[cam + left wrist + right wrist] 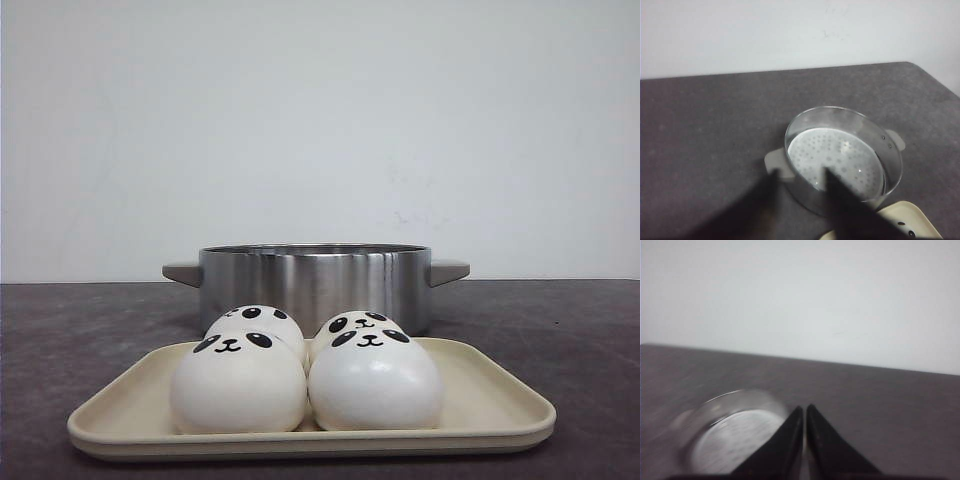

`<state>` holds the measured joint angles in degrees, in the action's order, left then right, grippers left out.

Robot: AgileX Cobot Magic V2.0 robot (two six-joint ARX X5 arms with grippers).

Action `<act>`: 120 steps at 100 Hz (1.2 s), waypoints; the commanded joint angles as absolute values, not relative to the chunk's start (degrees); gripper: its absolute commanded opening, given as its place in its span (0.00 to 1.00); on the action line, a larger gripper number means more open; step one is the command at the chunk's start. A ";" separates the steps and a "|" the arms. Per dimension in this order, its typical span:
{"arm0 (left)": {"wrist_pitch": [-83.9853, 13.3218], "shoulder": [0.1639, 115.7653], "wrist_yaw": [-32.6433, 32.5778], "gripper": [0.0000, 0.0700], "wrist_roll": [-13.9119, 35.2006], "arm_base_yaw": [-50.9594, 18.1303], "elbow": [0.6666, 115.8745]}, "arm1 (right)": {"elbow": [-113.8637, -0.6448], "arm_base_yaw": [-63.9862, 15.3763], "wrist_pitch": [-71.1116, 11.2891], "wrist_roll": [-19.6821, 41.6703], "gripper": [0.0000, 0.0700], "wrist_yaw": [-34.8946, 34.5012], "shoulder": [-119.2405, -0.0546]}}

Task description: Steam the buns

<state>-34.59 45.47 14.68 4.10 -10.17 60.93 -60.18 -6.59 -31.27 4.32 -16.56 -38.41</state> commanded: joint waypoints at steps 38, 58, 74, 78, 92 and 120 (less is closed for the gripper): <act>-39.66 46.11 14.63 0.97 14.68 -13.50 62.30 | -61.10 -22.24 -33.54 15.00 0.81 -17.80 -49.76; -39.90 46.00 14.59 0.97 14.35 -19.29 62.30 | -61.12 -38.83 -36.73 20.40 0.81 -5.41 -60.62; -40.25 46.00 13.26 0.97 14.22 -22.35 62.30 | -61.23 -43.59 -39.48 25.61 0.80 -5.13 -69.69; -40.71 46.00 12.67 0.97 14.22 -22.92 62.30 | -61.23 -43.83 -40.29 26.13 0.80 -6.57 -71.92; -42.70 46.00 11.38 0.97 14.04 -24.51 62.28 | -61.23 -43.70 -41.71 26.61 0.79 -9.13 -78.67; -43.07 46.00 11.38 0.97 13.96 -25.17 62.30 | -61.23 -43.66 -36.03 26.59 0.74 -8.80 -87.72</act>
<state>-43.55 45.74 11.68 14.20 -24.77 60.93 -60.18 -43.18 -38.11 26.00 -8.99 -85.73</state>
